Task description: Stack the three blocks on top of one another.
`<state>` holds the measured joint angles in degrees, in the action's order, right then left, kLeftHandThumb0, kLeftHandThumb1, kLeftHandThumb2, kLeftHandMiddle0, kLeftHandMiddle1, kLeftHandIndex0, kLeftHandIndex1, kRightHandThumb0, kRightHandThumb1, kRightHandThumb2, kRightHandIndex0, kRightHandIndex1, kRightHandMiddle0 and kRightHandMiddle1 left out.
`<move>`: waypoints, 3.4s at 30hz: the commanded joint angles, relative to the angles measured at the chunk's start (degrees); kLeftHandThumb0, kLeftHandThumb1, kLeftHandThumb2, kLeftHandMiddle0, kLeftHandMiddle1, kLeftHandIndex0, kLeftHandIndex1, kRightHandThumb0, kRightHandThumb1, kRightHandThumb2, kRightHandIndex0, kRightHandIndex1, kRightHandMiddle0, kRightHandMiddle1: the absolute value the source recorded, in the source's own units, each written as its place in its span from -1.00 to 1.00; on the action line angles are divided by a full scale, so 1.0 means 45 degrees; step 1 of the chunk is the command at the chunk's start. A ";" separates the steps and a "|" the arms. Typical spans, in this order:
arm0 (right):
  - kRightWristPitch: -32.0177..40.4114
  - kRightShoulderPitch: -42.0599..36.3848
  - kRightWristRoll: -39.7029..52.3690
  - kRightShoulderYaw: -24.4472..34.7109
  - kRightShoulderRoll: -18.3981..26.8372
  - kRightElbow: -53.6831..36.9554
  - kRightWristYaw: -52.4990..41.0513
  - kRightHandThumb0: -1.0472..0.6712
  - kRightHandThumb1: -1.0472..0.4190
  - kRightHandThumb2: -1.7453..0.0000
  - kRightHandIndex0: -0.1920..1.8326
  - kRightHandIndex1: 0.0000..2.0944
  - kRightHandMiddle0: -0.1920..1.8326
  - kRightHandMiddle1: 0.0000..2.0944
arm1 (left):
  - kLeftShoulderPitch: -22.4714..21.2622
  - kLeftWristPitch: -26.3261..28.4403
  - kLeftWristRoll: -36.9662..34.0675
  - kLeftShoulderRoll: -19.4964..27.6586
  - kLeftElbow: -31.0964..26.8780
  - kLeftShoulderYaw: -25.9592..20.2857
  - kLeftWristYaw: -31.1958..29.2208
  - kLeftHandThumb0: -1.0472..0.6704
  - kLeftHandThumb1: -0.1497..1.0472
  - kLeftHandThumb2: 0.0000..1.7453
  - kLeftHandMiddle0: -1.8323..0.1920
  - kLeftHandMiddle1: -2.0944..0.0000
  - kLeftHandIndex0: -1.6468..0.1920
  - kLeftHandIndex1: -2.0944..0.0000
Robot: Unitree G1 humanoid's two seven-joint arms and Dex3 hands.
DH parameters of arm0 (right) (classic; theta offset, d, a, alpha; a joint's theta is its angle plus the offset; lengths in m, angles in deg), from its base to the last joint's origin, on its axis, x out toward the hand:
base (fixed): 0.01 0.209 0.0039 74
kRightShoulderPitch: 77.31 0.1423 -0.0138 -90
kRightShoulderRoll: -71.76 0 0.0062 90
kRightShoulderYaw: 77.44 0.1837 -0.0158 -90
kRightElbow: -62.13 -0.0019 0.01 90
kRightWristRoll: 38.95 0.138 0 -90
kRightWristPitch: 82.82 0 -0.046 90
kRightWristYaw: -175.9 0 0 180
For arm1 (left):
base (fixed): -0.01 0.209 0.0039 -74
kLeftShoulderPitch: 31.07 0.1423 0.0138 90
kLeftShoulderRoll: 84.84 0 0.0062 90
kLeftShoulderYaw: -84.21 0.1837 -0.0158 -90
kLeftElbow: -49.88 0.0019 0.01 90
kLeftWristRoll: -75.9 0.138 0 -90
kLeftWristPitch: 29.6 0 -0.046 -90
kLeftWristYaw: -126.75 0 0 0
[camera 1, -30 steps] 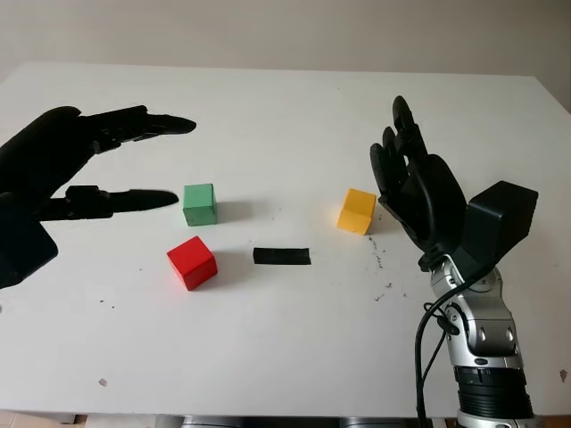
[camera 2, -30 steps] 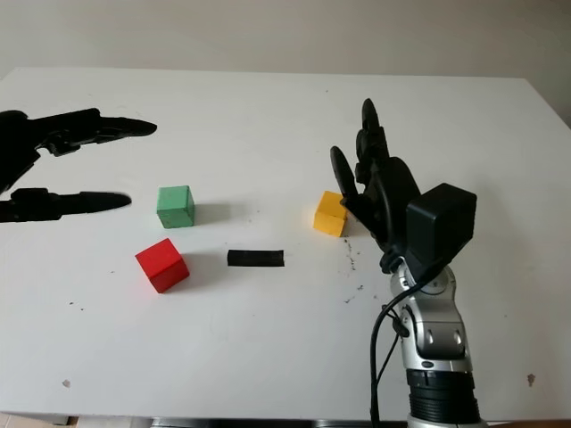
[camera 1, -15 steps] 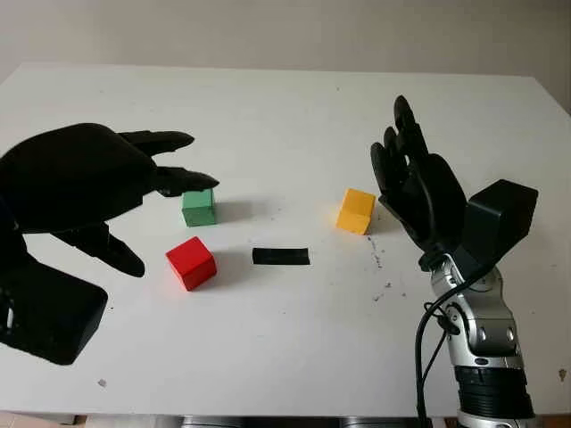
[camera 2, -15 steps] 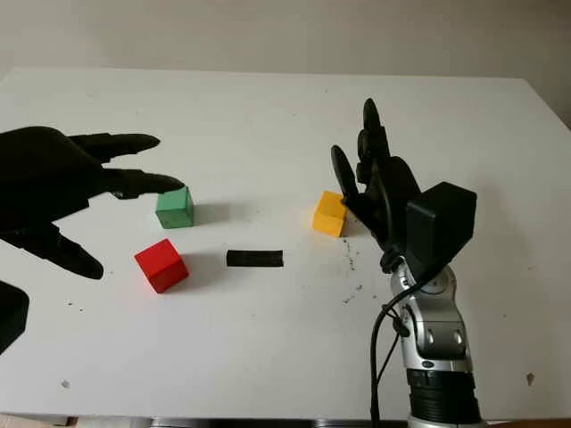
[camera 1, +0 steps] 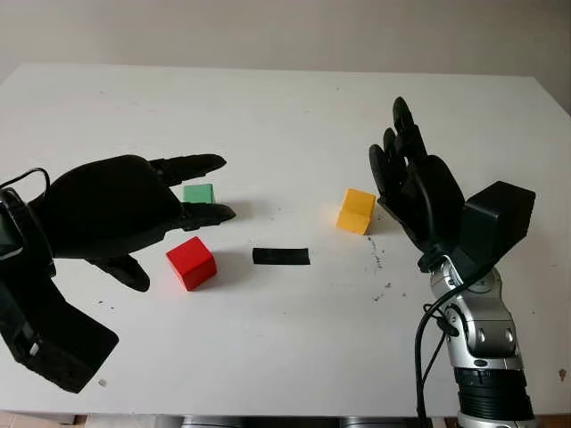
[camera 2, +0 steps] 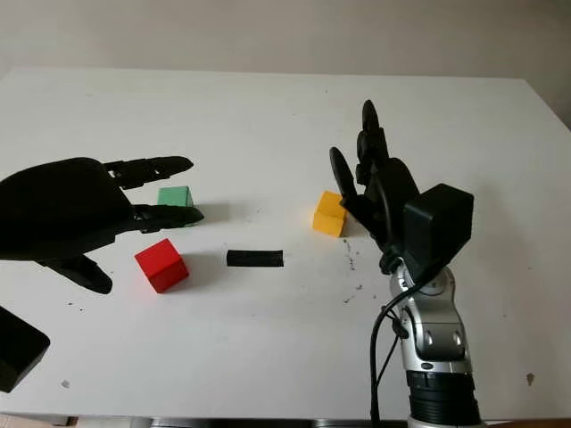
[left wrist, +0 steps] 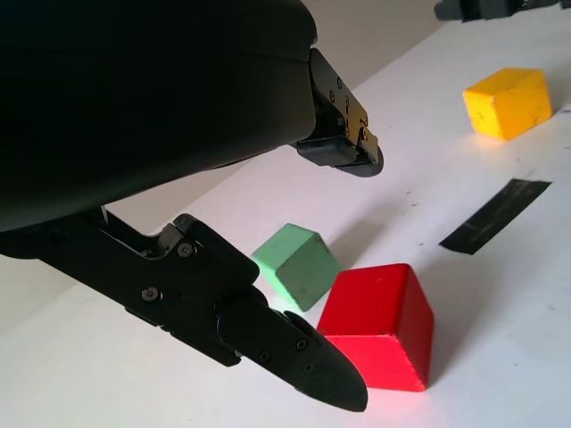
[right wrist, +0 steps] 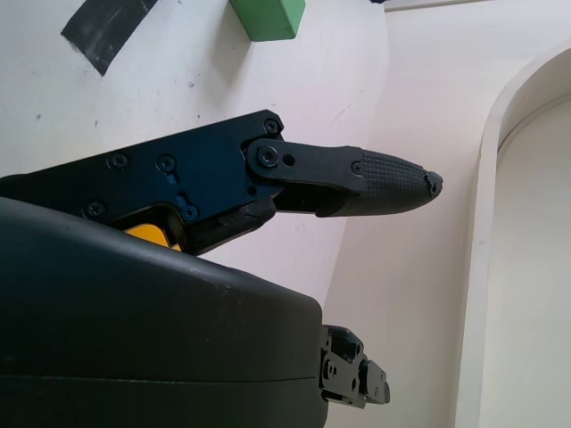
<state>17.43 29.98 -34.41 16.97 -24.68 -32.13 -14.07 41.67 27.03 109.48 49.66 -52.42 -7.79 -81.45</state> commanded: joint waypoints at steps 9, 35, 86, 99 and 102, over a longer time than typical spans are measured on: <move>0.0021 -0.0028 -0.0034 -0.0021 0.0146 -0.0315 -0.0034 -0.63 -1.00 0.40 -1.00 -0.99 -0.98 -0.95 | -0.0704 -0.0973 0.2065 -0.0530 0.1132 0.0964 0.1369 -0.46 0.55 -0.93 0.77 0.94 0.23 0.91; -0.0130 -0.0041 -0.0014 -0.0033 0.0262 -0.0269 -0.0202 -0.59 -1.00 0.41 -1.00 -0.99 -0.99 -0.95 | -0.0564 -0.1083 0.2289 -0.0875 0.2180 0.1416 0.2536 -0.30 0.74 -0.93 0.66 0.94 -0.06 0.67; -0.0254 -0.0150 0.0016 -0.0073 0.0136 -0.0223 -0.0006 -0.57 -1.00 0.45 -1.00 -1.00 -1.00 -0.95 | -0.7851 -0.2707 0.3442 -0.3839 0.3791 0.5210 -0.0037 -0.24 0.67 -0.94 0.54 0.95 0.22 -0.18; -0.0117 -0.0289 -0.0029 -0.0127 0.0096 -0.0442 0.0157 -0.60 -1.00 0.46 -1.00 -1.00 -0.99 -0.95 | -0.8136 -0.3095 0.2880 -0.5006 0.5307 0.5664 0.0192 -0.22 0.69 -0.94 0.57 0.95 0.24 -0.44; -0.0145 -0.0329 -0.0037 -0.0128 0.0115 -0.0512 0.0161 -0.58 -1.00 0.46 -1.00 -1.00 -0.99 -0.95 | -0.8035 -0.3381 0.2925 -0.5190 0.5790 0.5682 0.0706 -0.20 0.69 -0.94 0.56 0.95 0.29 -0.52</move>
<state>16.71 28.90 -34.52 16.59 -24.13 -32.86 -13.51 6.89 12.27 123.01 26.79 -27.10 17.26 -79.20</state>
